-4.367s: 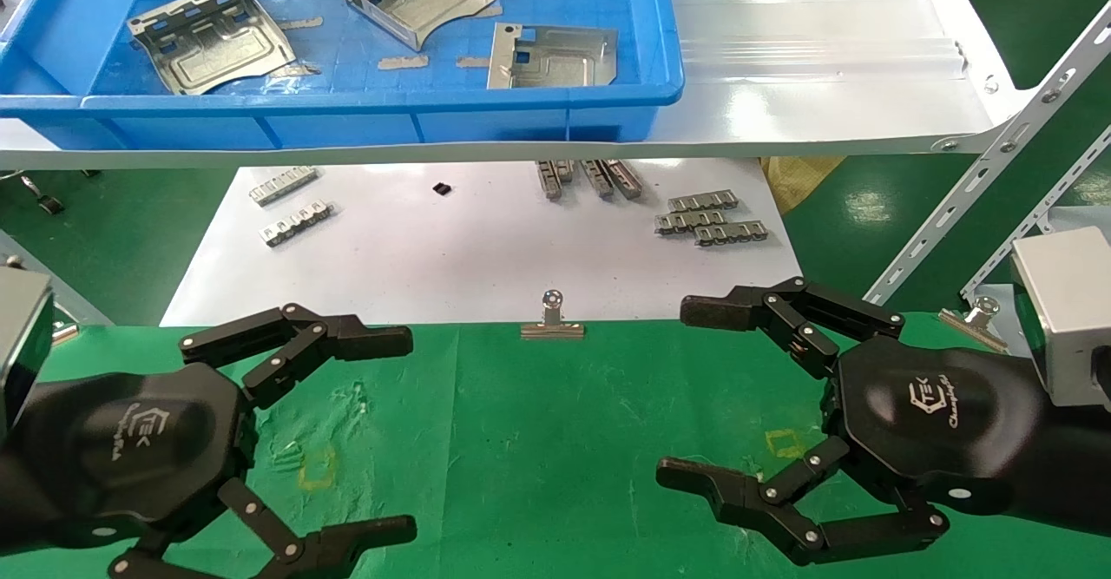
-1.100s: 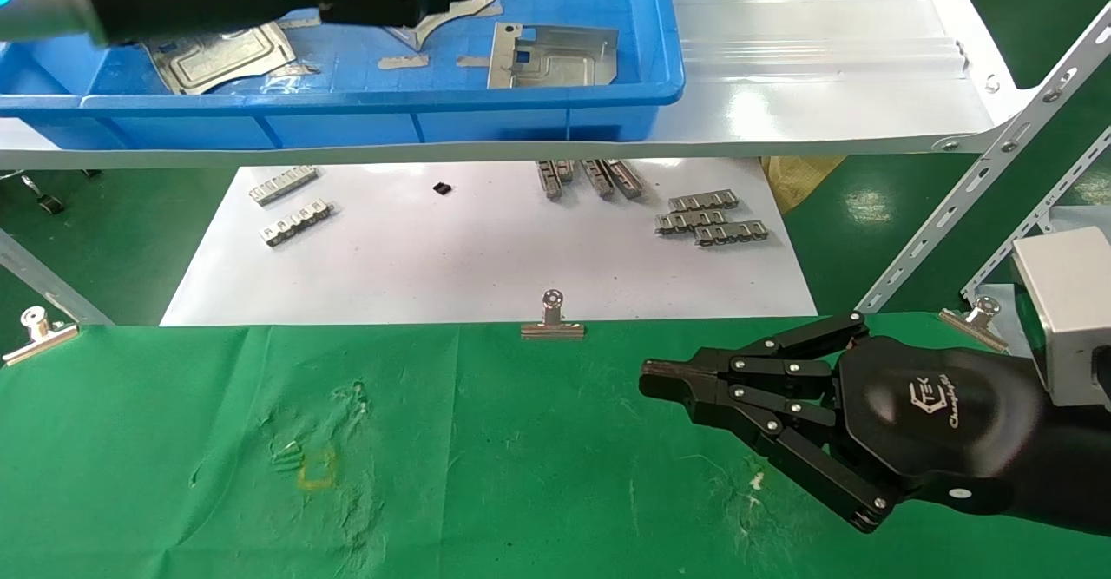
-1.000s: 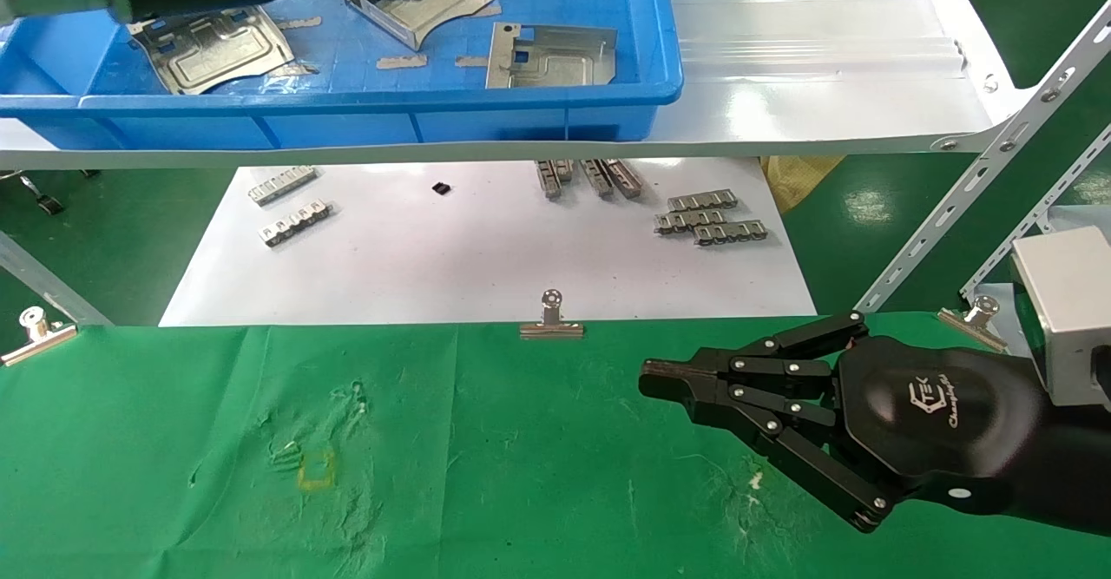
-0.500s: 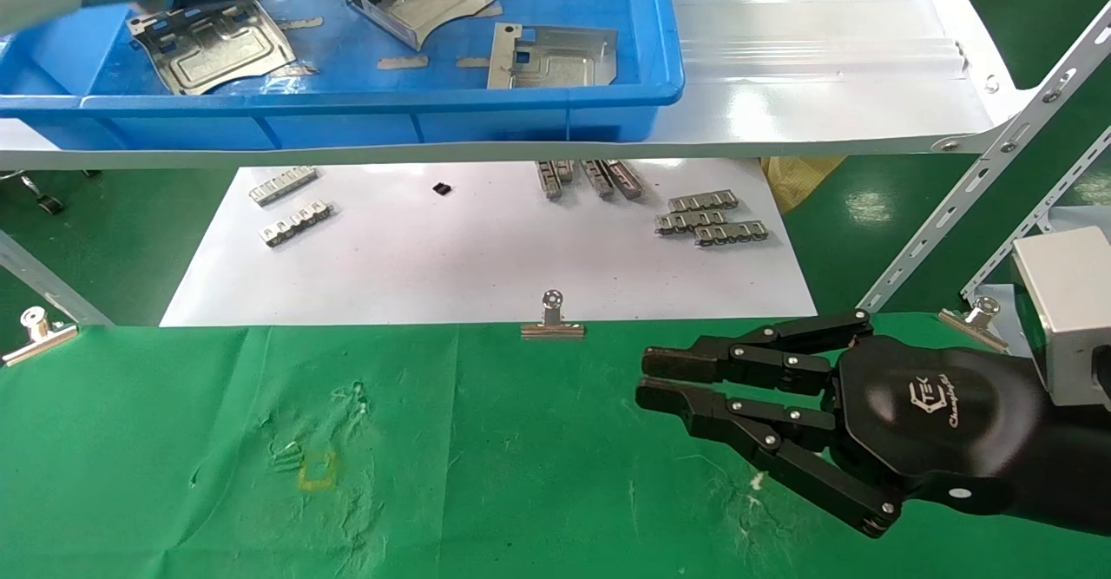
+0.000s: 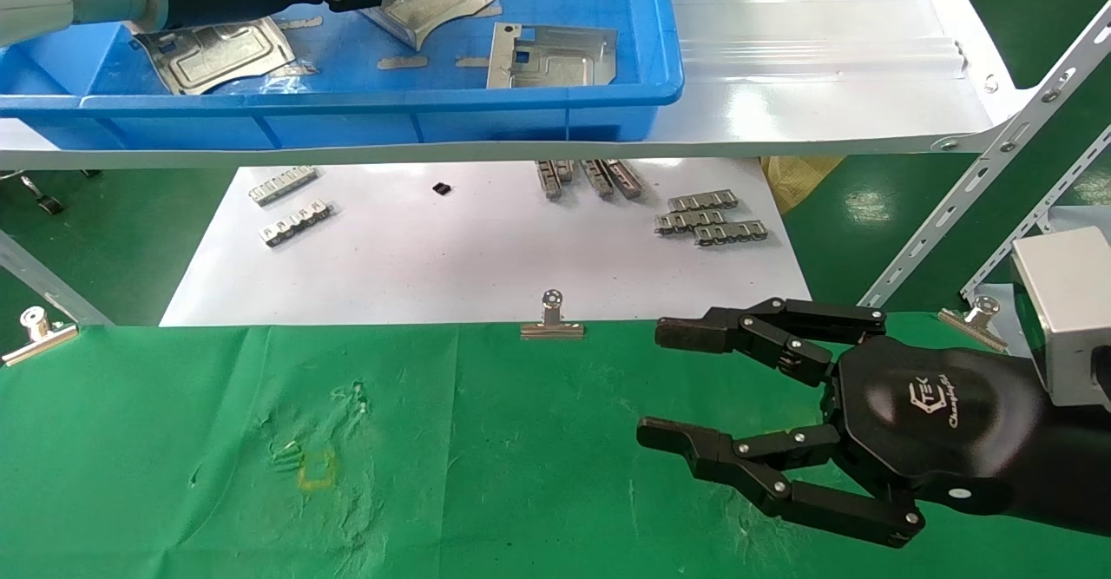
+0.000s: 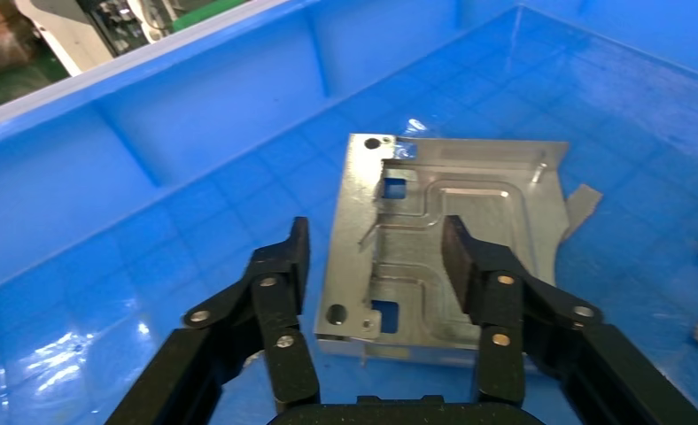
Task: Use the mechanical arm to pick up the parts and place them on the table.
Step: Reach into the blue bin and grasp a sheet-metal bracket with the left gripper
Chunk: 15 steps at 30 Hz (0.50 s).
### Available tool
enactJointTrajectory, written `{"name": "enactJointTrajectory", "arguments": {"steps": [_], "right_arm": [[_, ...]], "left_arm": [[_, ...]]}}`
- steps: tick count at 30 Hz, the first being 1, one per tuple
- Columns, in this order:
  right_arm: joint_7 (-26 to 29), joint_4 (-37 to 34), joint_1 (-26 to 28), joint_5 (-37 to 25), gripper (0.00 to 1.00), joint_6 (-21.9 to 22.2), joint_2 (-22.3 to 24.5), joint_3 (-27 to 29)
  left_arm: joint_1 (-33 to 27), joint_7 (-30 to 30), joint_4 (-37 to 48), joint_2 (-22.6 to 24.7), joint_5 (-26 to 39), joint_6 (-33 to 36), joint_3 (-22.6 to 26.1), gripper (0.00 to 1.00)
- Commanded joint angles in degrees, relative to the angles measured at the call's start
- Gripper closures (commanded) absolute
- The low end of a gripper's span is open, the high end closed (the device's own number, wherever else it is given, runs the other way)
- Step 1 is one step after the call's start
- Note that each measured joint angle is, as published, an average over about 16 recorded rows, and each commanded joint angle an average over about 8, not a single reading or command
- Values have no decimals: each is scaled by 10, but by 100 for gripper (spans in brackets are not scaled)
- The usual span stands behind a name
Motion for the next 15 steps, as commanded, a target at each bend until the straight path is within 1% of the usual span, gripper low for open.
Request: {"name": "enactJointTrajectory", "arguments": {"steps": [1,7,15], "right_arm": [[0,0,0,0,0,0,0,0],[0,0,0,0,0,0,0,0],[0,0,0,0,0,0,0,0]], "left_arm": [[2,7,-1,0,-2,-6,-1,100],[2,3,8,0,-1,-28,-1,100],[3,0,7,-4,-8,-16,-6,100]]}}
